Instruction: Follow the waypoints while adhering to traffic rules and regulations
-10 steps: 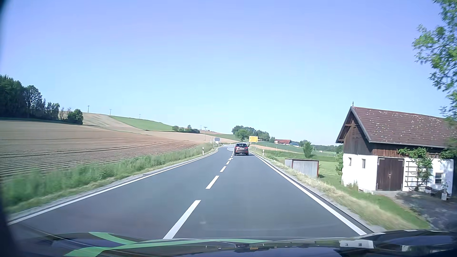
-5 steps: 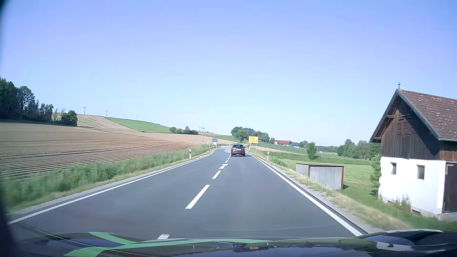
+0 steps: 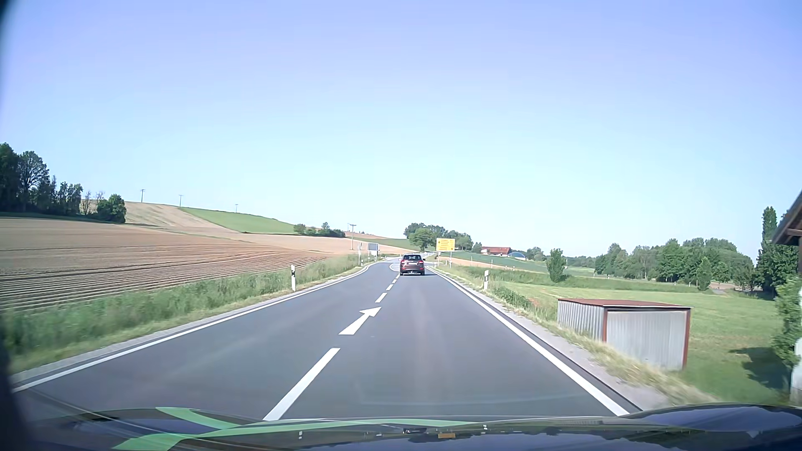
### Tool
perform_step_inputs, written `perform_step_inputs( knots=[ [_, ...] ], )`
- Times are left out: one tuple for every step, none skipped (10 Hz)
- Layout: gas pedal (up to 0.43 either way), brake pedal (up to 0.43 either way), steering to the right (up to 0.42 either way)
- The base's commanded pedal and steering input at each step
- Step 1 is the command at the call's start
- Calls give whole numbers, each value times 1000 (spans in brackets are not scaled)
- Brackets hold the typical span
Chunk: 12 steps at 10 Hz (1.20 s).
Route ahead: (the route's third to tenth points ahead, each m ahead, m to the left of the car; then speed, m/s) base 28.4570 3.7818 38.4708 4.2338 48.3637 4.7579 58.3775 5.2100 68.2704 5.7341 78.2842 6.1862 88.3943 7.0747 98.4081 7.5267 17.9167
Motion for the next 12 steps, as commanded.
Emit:
perform_step_inputs(
  knots=[
    [150,0,-4],
    [79,0,-4],
    [59,0,-4],
    [59,0,-5],
    [59,0,-5],
    [59,0,-5],
    [59,0,-5],
    [59,0,-6],
    [59,0,-6],
    [67,0,-6],
    [79,0,-6],
    [98,0,-6]
  ],
)
